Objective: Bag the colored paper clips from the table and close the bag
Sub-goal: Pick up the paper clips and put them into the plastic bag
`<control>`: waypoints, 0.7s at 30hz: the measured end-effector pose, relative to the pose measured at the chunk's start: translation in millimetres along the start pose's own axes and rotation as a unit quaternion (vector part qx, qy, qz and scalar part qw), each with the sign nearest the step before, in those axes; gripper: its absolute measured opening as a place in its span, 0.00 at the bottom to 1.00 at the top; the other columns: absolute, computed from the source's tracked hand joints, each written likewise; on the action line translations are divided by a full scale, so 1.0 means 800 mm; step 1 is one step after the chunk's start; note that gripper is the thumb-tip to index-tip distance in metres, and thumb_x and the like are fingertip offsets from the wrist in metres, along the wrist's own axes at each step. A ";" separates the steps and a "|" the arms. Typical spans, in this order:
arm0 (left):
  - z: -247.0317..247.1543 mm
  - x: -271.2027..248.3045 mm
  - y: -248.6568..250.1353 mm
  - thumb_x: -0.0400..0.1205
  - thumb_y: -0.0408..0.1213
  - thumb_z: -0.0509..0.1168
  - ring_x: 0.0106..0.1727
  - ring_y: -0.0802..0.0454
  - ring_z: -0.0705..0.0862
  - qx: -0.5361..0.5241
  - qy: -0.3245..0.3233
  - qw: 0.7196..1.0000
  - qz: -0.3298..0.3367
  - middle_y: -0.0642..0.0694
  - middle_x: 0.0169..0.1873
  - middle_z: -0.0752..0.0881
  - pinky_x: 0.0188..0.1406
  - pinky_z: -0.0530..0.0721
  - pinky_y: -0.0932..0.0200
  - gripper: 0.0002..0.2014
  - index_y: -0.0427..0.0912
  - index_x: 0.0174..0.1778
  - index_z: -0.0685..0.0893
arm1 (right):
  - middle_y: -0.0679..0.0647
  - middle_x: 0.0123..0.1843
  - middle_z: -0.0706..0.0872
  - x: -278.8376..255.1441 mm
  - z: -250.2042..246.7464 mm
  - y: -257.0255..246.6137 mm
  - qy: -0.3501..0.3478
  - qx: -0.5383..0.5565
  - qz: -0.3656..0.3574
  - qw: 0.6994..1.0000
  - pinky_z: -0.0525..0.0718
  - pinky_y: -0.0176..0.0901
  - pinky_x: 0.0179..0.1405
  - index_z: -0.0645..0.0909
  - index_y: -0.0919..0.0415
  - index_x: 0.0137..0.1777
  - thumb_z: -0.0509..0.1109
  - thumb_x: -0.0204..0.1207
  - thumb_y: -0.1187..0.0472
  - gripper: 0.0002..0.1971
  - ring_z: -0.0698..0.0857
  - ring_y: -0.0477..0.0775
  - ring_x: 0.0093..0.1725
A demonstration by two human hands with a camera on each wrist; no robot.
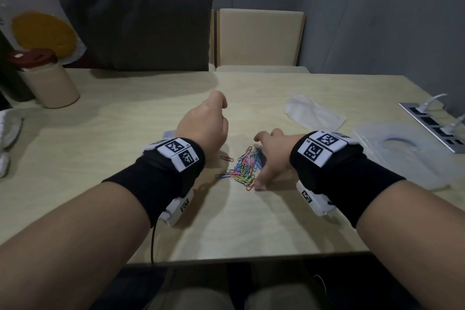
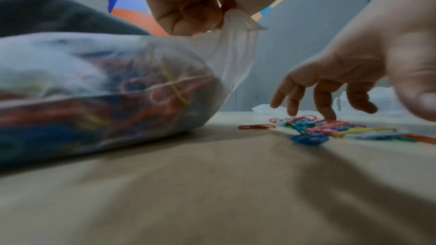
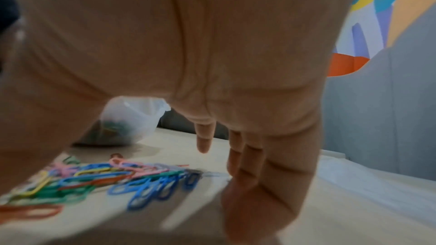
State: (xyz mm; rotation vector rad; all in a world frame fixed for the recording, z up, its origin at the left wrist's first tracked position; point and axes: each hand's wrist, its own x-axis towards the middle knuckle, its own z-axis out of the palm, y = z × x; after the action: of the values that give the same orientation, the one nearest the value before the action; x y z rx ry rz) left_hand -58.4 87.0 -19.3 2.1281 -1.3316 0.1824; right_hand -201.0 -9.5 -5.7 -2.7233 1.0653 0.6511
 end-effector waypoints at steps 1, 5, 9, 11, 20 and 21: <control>0.001 0.000 -0.001 0.79 0.33 0.56 0.39 0.36 0.80 -0.005 -0.002 1.000 -0.005 0.42 0.40 0.84 0.38 0.79 0.46 0.11 0.45 0.56 0.69 | 0.54 0.76 0.64 -0.001 0.004 -0.002 -0.005 -0.003 -0.003 1.000 0.79 0.57 0.67 0.53 0.44 0.82 0.83 0.51 0.34 0.61 0.78 0.63 0.70; 0.006 0.001 -0.005 0.79 0.33 0.55 0.39 0.39 0.79 -0.026 0.005 1.000 -0.008 0.45 0.38 0.82 0.38 0.79 0.47 0.10 0.46 0.55 0.68 | 0.56 0.75 0.62 0.010 0.013 -0.022 -0.002 0.016 -0.046 0.999 0.81 0.58 0.65 0.55 0.43 0.82 0.82 0.55 0.36 0.56 0.81 0.66 0.65; 0.011 -0.001 -0.008 0.80 0.33 0.56 0.37 0.43 0.78 -0.050 0.006 0.999 0.004 0.47 0.35 0.80 0.36 0.77 0.49 0.10 0.46 0.56 0.68 | 0.57 0.68 0.69 0.018 0.014 -0.035 0.017 0.011 -0.077 0.997 0.83 0.54 0.60 0.73 0.47 0.71 0.78 0.66 0.41 0.34 0.83 0.64 0.58; 0.011 -0.002 -0.007 0.81 0.33 0.56 0.36 0.44 0.78 -0.065 0.004 0.998 0.027 0.48 0.34 0.80 0.35 0.77 0.49 0.09 0.45 0.56 0.68 | 0.58 0.65 0.72 0.018 0.012 -0.035 0.031 0.010 -0.087 0.996 0.84 0.52 0.58 0.77 0.49 0.66 0.76 0.71 0.46 0.25 0.84 0.63 0.55; 0.011 -0.001 -0.005 0.82 0.31 0.59 0.33 0.55 0.76 -0.127 0.001 0.991 0.040 0.52 0.34 0.77 0.35 0.71 0.57 0.09 0.40 0.57 0.71 | 0.56 0.58 0.89 0.021 0.000 -0.028 0.085 -0.023 -0.077 0.993 0.79 0.41 0.47 0.87 0.59 0.59 0.66 0.79 0.63 0.12 0.86 0.60 0.57; 0.011 0.000 -0.005 0.82 0.31 0.59 0.33 0.57 0.76 -0.132 0.000 0.991 0.033 0.53 0.34 0.77 0.36 0.71 0.57 0.09 0.41 0.57 0.71 | 0.55 0.56 0.89 0.021 -0.001 -0.025 0.090 0.004 -0.065 0.994 0.79 0.40 0.46 0.87 0.58 0.58 0.67 0.78 0.63 0.11 0.87 0.59 0.57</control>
State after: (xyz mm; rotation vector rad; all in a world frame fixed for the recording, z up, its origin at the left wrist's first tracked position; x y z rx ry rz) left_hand -56.5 83.7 -28.0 1.8656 -1.3461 0.0302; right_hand -176.3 -5.8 -13.0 -2.8585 0.9118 0.3852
